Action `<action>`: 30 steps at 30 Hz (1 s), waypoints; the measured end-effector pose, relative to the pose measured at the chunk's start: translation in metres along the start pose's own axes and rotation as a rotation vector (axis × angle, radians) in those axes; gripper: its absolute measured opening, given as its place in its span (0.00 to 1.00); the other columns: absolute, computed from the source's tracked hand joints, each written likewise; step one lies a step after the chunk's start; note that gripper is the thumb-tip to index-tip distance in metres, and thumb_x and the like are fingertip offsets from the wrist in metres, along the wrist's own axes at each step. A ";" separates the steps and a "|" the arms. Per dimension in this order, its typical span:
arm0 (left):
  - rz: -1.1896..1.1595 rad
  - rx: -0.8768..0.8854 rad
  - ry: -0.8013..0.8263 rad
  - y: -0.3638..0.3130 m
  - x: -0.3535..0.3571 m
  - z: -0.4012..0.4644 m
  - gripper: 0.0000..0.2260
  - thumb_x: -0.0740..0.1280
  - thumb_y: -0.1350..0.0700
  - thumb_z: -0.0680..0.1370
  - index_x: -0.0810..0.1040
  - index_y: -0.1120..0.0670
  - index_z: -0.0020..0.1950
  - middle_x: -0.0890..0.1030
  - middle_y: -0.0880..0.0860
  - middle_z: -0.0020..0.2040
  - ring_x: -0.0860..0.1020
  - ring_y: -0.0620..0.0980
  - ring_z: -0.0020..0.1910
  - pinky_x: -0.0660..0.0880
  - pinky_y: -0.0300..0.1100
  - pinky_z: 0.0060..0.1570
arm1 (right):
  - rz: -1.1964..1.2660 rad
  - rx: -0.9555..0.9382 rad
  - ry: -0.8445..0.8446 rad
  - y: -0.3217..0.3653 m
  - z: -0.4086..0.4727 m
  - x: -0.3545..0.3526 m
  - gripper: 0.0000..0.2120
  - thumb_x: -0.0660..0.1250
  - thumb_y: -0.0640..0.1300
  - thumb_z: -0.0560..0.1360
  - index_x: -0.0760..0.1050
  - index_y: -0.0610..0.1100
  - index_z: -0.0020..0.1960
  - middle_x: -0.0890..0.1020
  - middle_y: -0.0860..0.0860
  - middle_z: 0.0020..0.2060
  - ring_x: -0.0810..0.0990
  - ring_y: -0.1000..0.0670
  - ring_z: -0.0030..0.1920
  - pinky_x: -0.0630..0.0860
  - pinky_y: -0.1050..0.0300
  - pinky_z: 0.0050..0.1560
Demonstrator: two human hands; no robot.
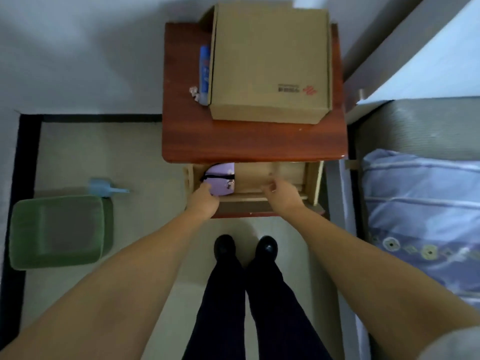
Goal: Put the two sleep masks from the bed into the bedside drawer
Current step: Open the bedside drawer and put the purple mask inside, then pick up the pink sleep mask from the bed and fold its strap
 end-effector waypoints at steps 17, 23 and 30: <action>0.924 1.154 -0.026 -0.470 0.149 -0.184 0.20 0.57 0.51 0.79 0.64 0.56 0.69 0.73 0.61 0.64 0.72 0.61 0.61 0.72 0.54 0.57 | -0.289 0.256 -0.672 -0.212 -0.154 -0.368 0.24 0.47 0.56 0.79 0.57 0.49 0.72 0.52 0.47 0.76 0.46 0.46 0.76 0.43 0.33 0.71; 0.994 1.167 0.138 -0.597 0.317 -0.169 0.21 0.56 0.51 0.80 0.62 0.55 0.71 0.71 0.61 0.66 0.73 0.61 0.61 0.71 0.53 0.57 | -0.180 0.402 -0.656 -0.365 -0.126 -0.468 0.25 0.47 0.55 0.80 0.53 0.50 0.74 0.50 0.47 0.77 0.45 0.45 0.76 0.43 0.33 0.72; 0.949 1.087 0.281 -0.695 0.511 -0.106 0.20 0.57 0.54 0.80 0.63 0.58 0.71 0.70 0.63 0.67 0.70 0.62 0.63 0.69 0.52 0.59 | -0.092 0.493 -0.586 -0.526 -0.043 -0.541 0.23 0.46 0.52 0.80 0.54 0.49 0.73 0.50 0.45 0.77 0.44 0.45 0.76 0.44 0.33 0.72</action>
Point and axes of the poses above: each hand's wrist, its own z-axis towards the middle knuckle, its own x-axis out of the palm, y = z × x, the point moved 9 cm from there along z, towards the middle knuckle
